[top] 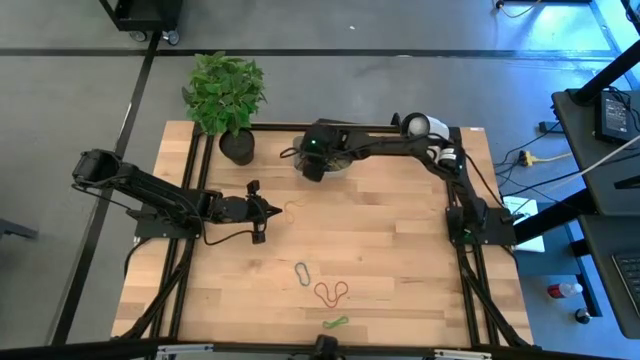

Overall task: Pick and place rubber bands into bin
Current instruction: Put the red rubber band into the gray bin, then put the yellow rubber band into the gray bin

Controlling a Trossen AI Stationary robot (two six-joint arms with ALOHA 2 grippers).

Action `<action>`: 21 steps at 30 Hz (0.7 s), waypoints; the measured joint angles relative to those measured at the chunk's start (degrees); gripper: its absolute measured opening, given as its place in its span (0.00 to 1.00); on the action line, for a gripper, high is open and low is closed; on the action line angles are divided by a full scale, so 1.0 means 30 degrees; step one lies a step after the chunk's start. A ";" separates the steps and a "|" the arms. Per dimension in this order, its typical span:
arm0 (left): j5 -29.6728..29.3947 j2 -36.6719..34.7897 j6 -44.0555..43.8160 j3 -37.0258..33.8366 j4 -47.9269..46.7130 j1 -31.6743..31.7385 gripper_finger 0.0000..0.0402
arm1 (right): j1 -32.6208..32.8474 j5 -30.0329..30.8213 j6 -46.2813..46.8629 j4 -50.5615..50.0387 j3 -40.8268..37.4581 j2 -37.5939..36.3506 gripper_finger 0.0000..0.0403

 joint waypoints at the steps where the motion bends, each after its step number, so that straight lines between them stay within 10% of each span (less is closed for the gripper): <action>1: 0.0000 0.0000 0.0007 0.0000 0.0000 -0.0003 0.01 | -0.0028 0.0007 -0.0029 -0.0146 0.0000 -0.0166 0.25; 21: -0.0034 0.0151 -0.0007 0.0000 0.0080 -0.0372 0.00 | 0.2151 -0.0189 0.1038 -0.7374 -0.2369 -0.6515 0.14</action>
